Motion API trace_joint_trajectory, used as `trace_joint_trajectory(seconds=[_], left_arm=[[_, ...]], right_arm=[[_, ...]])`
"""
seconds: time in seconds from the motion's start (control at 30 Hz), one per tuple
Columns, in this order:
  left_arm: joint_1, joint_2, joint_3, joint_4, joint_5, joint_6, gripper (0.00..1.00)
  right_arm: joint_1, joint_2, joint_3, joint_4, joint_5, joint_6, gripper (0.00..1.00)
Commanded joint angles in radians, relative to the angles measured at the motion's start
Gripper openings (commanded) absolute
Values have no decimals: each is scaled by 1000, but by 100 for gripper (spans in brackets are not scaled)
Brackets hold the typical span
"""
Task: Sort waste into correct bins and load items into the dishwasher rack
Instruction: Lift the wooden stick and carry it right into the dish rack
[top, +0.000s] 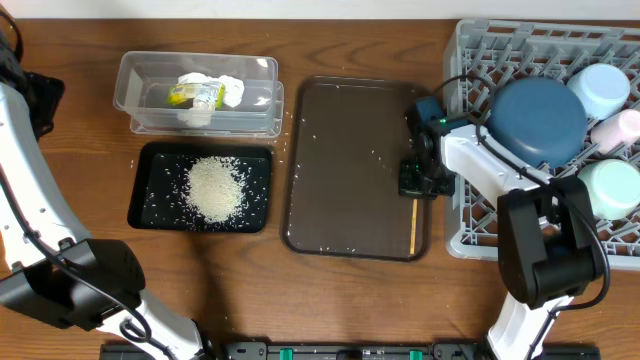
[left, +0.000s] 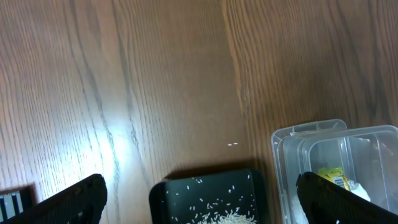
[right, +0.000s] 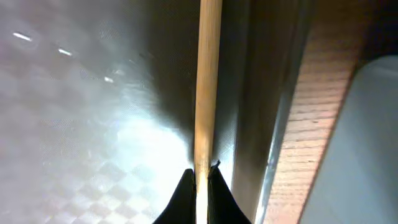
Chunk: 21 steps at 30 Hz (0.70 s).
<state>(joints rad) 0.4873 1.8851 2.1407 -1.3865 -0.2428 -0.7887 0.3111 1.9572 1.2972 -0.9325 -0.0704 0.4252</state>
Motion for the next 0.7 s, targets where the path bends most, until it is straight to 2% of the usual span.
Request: trace_joint_trajectory(seconds=[0.0, 0.27, 0.5, 0.67], left_arm=[[0, 6, 3, -3, -12, -2, 100], [0, 6, 3, -3, -12, -2, 100], [0, 6, 3, -3, -12, -2, 100], [0, 6, 3, -3, -12, -2, 100]], right_arm=[[-13, -48, 132, -43, 33, -43, 1], [-99, -166, 364, -142, 88, -198, 1], [-227, -204, 388, -89, 119, -347, 1], [-304, -187, 387, -32, 119, -383, 1]])
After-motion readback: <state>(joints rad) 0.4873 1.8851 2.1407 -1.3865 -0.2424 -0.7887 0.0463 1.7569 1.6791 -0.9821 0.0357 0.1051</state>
